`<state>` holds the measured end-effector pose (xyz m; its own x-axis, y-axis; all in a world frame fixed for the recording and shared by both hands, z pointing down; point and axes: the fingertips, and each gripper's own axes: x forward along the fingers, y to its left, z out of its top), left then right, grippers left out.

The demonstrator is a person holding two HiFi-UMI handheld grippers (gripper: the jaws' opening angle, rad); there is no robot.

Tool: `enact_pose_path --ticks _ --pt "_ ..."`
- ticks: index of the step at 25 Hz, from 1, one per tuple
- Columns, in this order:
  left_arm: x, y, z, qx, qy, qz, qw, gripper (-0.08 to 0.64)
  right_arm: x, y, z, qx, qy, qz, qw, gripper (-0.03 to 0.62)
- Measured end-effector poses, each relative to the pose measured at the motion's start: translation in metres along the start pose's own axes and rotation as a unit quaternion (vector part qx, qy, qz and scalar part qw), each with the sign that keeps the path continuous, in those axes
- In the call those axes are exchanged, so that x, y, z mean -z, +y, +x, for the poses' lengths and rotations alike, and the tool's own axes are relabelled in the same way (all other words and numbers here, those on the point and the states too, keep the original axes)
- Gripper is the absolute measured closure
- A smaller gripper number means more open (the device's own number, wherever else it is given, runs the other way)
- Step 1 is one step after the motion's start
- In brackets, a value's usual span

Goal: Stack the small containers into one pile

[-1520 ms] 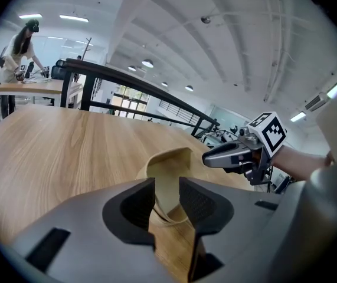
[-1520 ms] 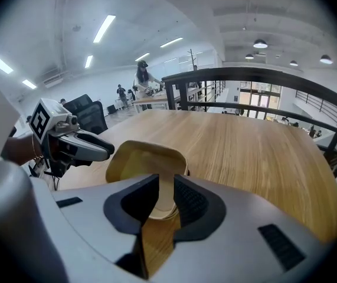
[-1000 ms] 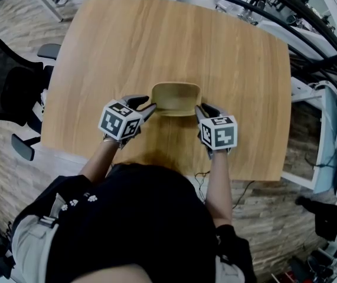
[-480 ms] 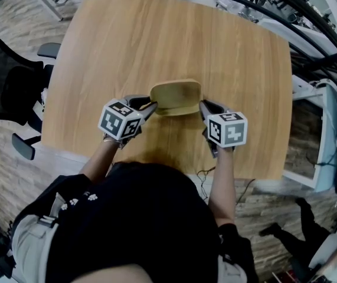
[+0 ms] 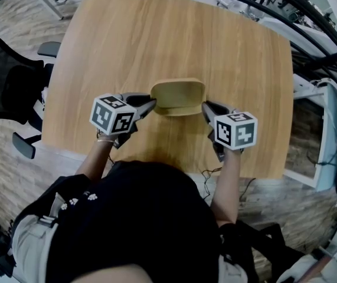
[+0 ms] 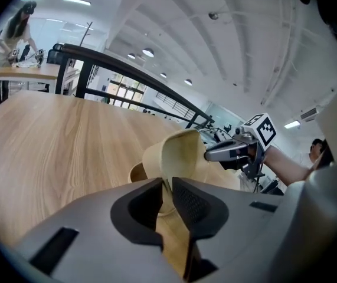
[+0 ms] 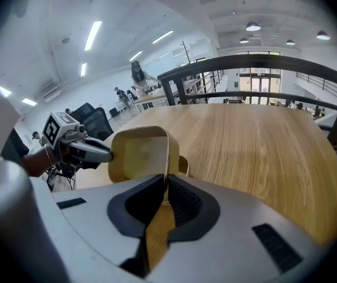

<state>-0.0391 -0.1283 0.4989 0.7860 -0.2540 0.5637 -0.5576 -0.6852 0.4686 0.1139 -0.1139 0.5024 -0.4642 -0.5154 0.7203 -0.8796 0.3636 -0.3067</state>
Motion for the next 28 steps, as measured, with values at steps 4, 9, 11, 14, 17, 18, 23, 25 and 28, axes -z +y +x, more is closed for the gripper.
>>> enact_pose_path --ticks 4,9,11,14,17,18,23,25,28 --pt "0.001 0.005 0.001 -0.002 0.013 -0.007 0.9999 0.512 0.008 0.004 0.004 0.003 0.035 -0.029 0.999 0.557" --pt "0.007 0.009 0.004 -0.004 0.029 -0.012 0.9995 0.514 0.011 0.003 0.008 -0.005 0.032 -0.021 0.999 0.557" --pt "0.006 0.009 0.002 0.007 0.022 -0.034 0.9992 0.517 0.010 0.004 0.007 -0.011 0.030 -0.018 0.999 0.557" --pt "0.003 0.011 0.000 0.016 0.009 -0.055 0.9983 0.522 0.009 0.007 0.005 -0.025 0.019 -0.006 0.999 0.557" --pt "-0.001 0.013 -0.002 0.004 -0.002 -0.040 0.9992 0.525 0.006 0.009 0.004 -0.036 0.006 0.002 0.999 0.557" --pt "-0.002 0.014 -0.001 0.002 -0.003 -0.038 0.9993 0.525 0.006 0.009 0.004 -0.035 0.005 0.001 0.999 0.557" --pt "0.000 0.012 -0.002 0.008 -0.002 -0.042 0.9991 0.528 0.011 0.010 0.003 -0.034 0.003 -0.013 0.999 0.557" --pt "0.000 0.010 -0.004 0.018 -0.001 -0.047 0.9987 0.528 0.012 0.011 0.001 -0.038 -0.004 -0.009 0.999 0.557" --pt "0.002 0.005 -0.005 0.040 0.008 -0.065 0.9971 0.529 0.012 0.012 -0.004 -0.047 -0.018 0.006 0.999 0.557"
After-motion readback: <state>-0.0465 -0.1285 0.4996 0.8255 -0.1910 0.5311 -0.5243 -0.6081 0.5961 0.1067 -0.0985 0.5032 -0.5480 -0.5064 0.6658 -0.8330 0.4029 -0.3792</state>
